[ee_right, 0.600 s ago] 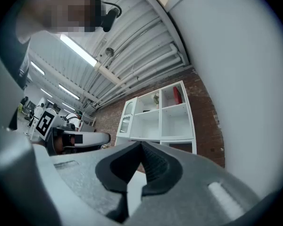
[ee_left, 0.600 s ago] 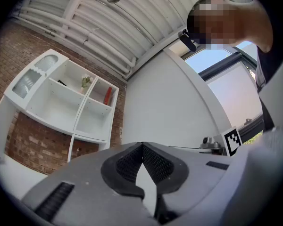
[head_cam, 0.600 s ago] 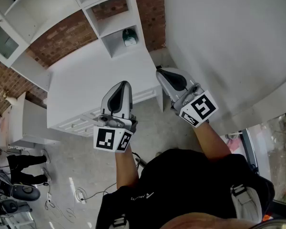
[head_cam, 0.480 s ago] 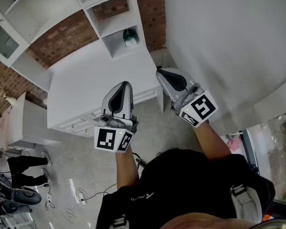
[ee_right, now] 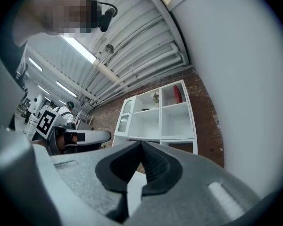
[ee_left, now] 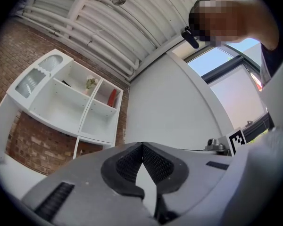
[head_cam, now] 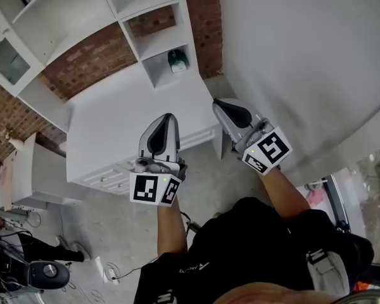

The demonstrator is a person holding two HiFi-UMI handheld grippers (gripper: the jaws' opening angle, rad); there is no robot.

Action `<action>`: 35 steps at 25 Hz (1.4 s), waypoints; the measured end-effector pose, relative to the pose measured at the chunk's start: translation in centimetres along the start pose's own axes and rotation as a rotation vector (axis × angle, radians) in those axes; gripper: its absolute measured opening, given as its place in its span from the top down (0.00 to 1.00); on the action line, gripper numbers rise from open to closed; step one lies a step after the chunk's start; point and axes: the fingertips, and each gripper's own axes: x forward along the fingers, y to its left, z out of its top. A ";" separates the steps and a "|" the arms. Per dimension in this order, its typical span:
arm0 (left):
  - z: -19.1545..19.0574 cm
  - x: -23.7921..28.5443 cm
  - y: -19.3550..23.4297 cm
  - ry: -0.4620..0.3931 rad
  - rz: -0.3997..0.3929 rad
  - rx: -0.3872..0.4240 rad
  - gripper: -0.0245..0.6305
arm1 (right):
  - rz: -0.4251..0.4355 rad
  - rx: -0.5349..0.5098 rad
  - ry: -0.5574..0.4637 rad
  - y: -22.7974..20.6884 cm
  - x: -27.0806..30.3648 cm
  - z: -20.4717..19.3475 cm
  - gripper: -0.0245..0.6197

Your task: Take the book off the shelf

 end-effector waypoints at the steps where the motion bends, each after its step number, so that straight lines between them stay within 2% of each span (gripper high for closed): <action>1: 0.2 0.3 0.4 -0.002 0.003 0.003 0.96 | -0.004 -0.005 0.003 -0.1 0.1 0.0 0.96; 7: 1.5 3.9 2.4 -0.010 0.000 0.025 0.96 | -0.034 -0.017 -0.021 -3.3 1.9 0.5 0.96; 11: 1.9 7.4 4.8 -0.025 0.036 0.023 0.96 | -0.033 -0.048 -0.061 -6.3 4.3 0.9 0.96; 19: 2.3 18.9 11.7 -0.079 0.083 0.039 0.95 | 0.005 -0.109 -0.137 -16.1 11.7 0.5 0.96; 28: 11.4 34.8 17.8 -0.192 0.134 0.204 0.79 | 0.048 -0.160 -0.172 -28.1 18.9 0.2 0.96; 35: 18.4 44.0 22.2 -0.182 0.195 0.253 0.62 | 0.094 -0.194 -0.194 -33.2 23.3 1.3 0.96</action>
